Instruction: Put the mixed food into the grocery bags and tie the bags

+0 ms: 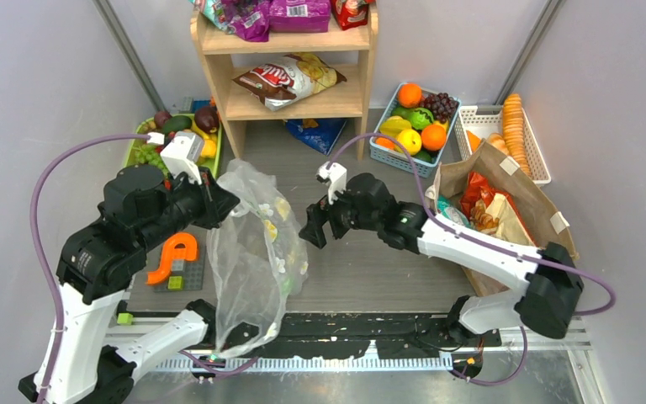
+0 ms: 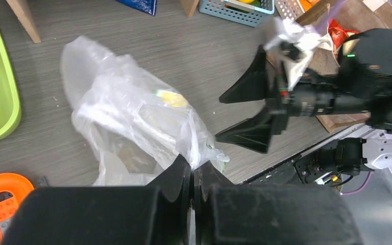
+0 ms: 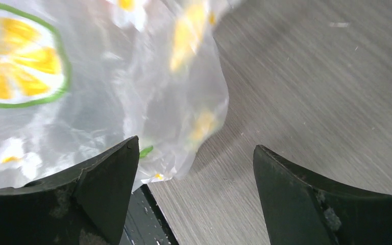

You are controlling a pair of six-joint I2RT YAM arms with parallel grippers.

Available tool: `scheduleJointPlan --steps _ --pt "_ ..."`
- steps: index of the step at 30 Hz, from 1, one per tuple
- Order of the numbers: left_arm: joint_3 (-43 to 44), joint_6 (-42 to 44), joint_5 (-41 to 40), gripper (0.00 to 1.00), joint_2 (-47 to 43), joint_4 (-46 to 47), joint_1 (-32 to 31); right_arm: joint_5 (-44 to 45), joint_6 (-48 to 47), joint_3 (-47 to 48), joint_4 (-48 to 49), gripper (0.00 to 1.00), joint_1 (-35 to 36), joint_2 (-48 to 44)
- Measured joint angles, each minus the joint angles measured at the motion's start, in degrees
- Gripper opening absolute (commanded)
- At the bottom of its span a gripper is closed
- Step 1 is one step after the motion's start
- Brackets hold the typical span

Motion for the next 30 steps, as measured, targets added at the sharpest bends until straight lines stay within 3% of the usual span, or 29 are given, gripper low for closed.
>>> scheduleJointPlan --steps 6,10,22,30 --pt "-0.04 0.02 0.11 0.00 1.20 0.02 0.13 1.73 -1.42 -0.85 1.66 0.89 1.33 -10.10" --pt "-0.07 -0.04 -0.11 0.00 1.73 0.07 0.13 4.61 -2.14 1.25 1.66 0.89 6.54 -12.09" --pt "0.15 -1.31 -2.69 0.00 2.89 0.92 0.13 23.52 -1.99 12.68 -0.57 0.89 20.52 0.44" --pt "3.06 -0.22 -6.16 0.00 3.82 0.28 0.13 36.59 -0.46 15.37 -9.31 0.84 22.10 8.94"
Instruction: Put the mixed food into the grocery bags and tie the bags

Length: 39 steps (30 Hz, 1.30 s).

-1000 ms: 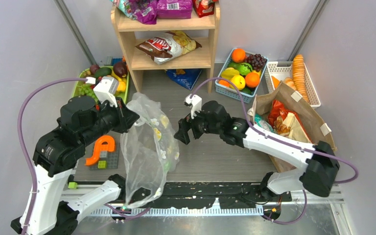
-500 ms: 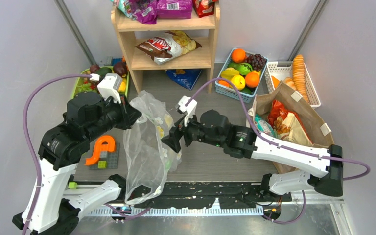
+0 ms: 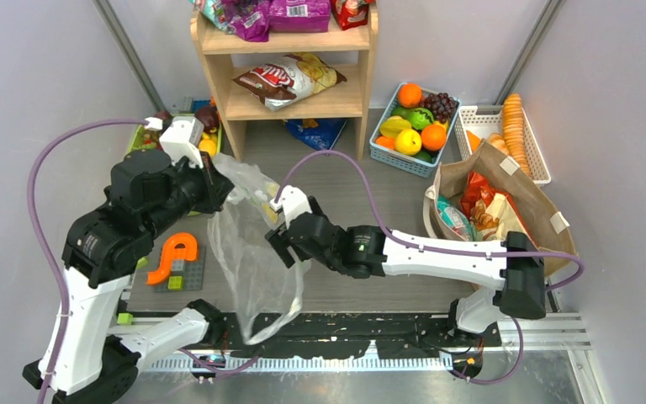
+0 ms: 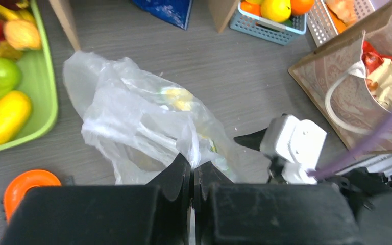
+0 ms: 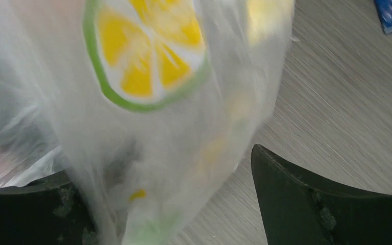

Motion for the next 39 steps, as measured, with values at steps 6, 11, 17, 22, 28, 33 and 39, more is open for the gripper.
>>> scheduleJointPlan --steps 6,11,17,22,28,33,39 --pt "6.08 3.69 -5.53 0.00 0.90 -2.60 0.00 -0.22 2.05 -9.25 -3.54 0.28 -10.75 -1.64" --pt "6.23 5.38 -6.71 0.00 2.47 -7.52 -0.68 -3.63 0.83 -13.90 -2.19 0.16 -21.49 -8.76" --pt "4.33 7.34 -8.96 0.00 5.22 -7.63 -0.98 -4.35 -2.36 -12.81 -3.82 0.47 -27.12 -14.10" --pt "2.86 10.67 -11.43 0.00 6.43 -8.61 -1.14 -1.62 -5.03 -10.45 -10.34 0.69 -29.22 -13.86" --pt "1.07 12.92 -14.14 0.00 6.54 -8.00 -1.36 0.57 -7.17 -5.40 -14.62 0.81 -30.77 -12.50" --pt "-0.96 13.57 -19.39 0.01 6.62 -5.84 -1.73 -0.61 -7.69 -4.24 -15.89 0.91 -32.00 -12.35" --pt "-6.43 13.05 -25.38 0.20 6.69 -2.51 -2.03 -8.07 -7.04 -4.24 -16.15 0.87 -34.69 -14.69"
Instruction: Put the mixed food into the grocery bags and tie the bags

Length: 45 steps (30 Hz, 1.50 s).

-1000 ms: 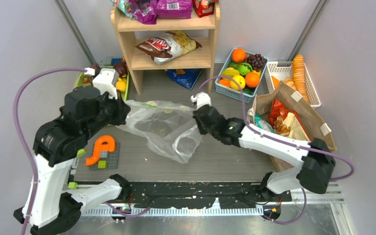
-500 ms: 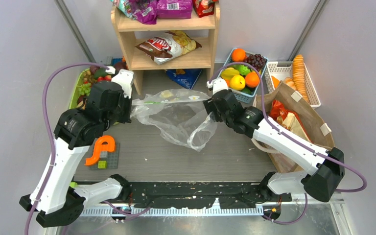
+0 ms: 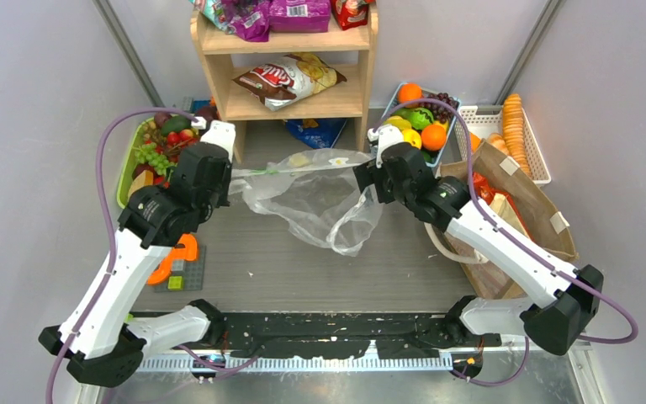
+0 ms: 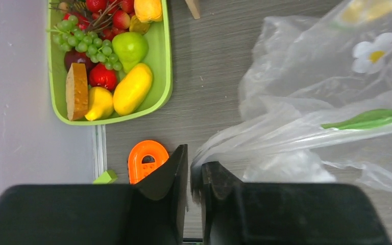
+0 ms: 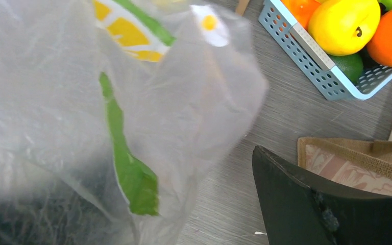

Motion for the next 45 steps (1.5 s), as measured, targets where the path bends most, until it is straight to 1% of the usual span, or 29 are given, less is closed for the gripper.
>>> scheduleJointPlan --steps 1,2,3,5,7,10,13,15,18,19,22,23,27,29,31,35,38,40,42,45 --pt "-0.68 -0.26 -0.37 0.26 -0.15 0.76 -0.02 -1.03 0.26 0.00 -0.04 0.87 -0.39 -0.61" --pt "-1.73 -0.55 -0.85 0.35 -0.44 1.92 -0.02 -1.88 0.52 0.00 -0.09 0.88 -0.63 -1.22" --pt "-2.36 -0.59 -1.11 0.41 -0.72 2.56 0.00 -2.69 0.72 0.00 -0.20 0.88 -0.83 -1.68" --pt "-3.78 -0.85 -2.38 0.45 -1.86 3.58 0.42 -3.96 1.31 -0.07 -0.52 0.88 -1.38 -2.34" --pt "-5.46 -1.73 -1.79 0.46 -3.85 4.66 1.81 -5.66 1.99 -0.42 -0.48 0.87 -2.12 -2.95" --pt "-7.80 -2.89 2.91 0.40 -6.69 6.95 4.83 -8.57 2.95 -1.44 -0.22 0.86 -2.89 -3.58" --pt "-9.42 -4.00 6.45 0.31 -7.50 8.48 6.99 -10.29 3.67 -2.12 0.04 0.85 -2.89 -3.56" --pt "-10.21 -4.33 7.82 0.20 -7.50 9.14 7.80 -10.97 3.89 -2.54 0.09 0.86 -2.91 -3.56" --pt "-11.54 -4.92 9.11 0.04 -7.04 10.03 8.76 -11.19 3.96 -2.93 0.07 0.91 -2.91 -3.56" --pt "-12.15 -5.14 9.35 0.00 -7.10 10.23 8.94 -11.19 3.93 -2.95 0.00 0.93 -2.91 -3.56" --pt "-12.87 -5.29 10.01 0.00 -8.22 10.58 9.01 -11.67 3.96 -2.95 0.07 0.99 -2.95 -3.56" --pt "-12.87 -5.27 10.71 0.00 -8.92 10.86 9.14 -12.37 4.07 -2.93 0.13 0.96 -3.06 -3.56" --pt "-12.37 -6.21 17.94 0.00 -10.82 11.72 9.64 -16.65 4.52 -1.31 0.35 0.95 -2.14 -3.06" --pt "-11.89 -7.23 22.64 0.00 -10.80 12.66 9.38 -16.96 3.67 1.44 0.46 0.96 0.61 -1.75" --pt "-11.34 -8.50 27.12 0.00 -9.57 14.03 8.35 -16.81 1.29 5.79 0.79 0.95 6.05 0.92" --pt "-8.74 -9.66 31.78 0.00 -5.05 14.43 7.06 -15.96 -4.09 10.29 1.36 0.95 12.76 6.12" --pt "-5.29 -9.46 29.90 0.00 -0.37 13.38 7.21 -13.33 -9.49 10.78 -0.11 0.96 16.37 9.51" --pt "-2.16 -9.31 28.24 0.00 2.16 11.98 8.76 -12.90 -12.09 10.21 -1.18 0.96 17.64 10.03" --pt "2.21 -9.25 26.58 0.00 5.05 10.93 11.80 -14.08 -14.69 8.28 -0.81 0.95 18.58 8.92" --pt "8.04 -9.22 23.23 0.00 9.07 10.69 15.32 -17.42 -17.40 3.39 0.70 0.95 19.56 4.52"
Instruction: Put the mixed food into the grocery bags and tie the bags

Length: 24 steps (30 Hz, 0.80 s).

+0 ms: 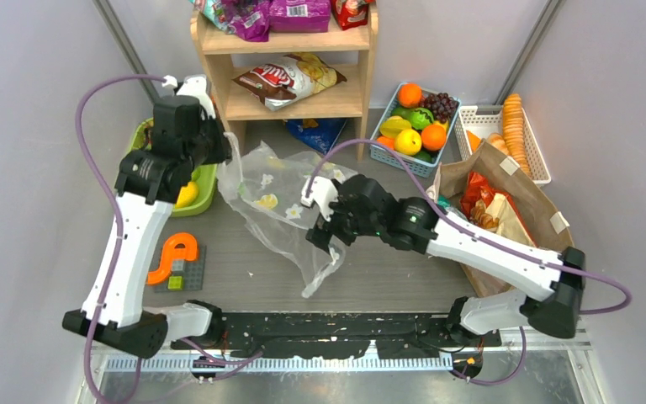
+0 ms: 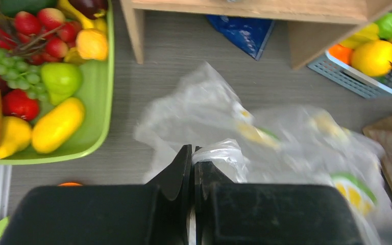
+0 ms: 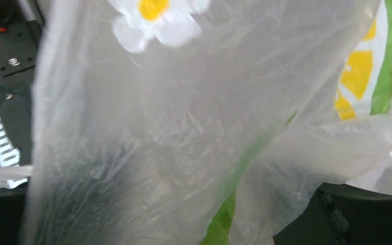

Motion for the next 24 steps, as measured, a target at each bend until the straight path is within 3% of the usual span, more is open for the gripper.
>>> scheduleJointPlan --steps 7,16,20,24 --pt "5.92 1.49 -2.58 0.00 11.82 -3.74 0.90 -5.66 -1.51 -10.45 7.45 0.96 1.03 -14.25" --pt "-9.49 3.43 -8.90 0.00 12.70 -6.01 0.17 -0.04 4.68 -19.71 29.33 0.95 -1.97 -31.98" --pt "-8.52 3.96 -11.96 0.00 12.17 -6.91 0.20 3.61 7.26 -18.47 29.92 0.95 -4.02 -33.03" --pt "-8.09 3.52 -11.45 0.00 8.50 -6.78 0.13 7.91 10.23 -11.56 23.04 0.95 -5.77 -29.03"
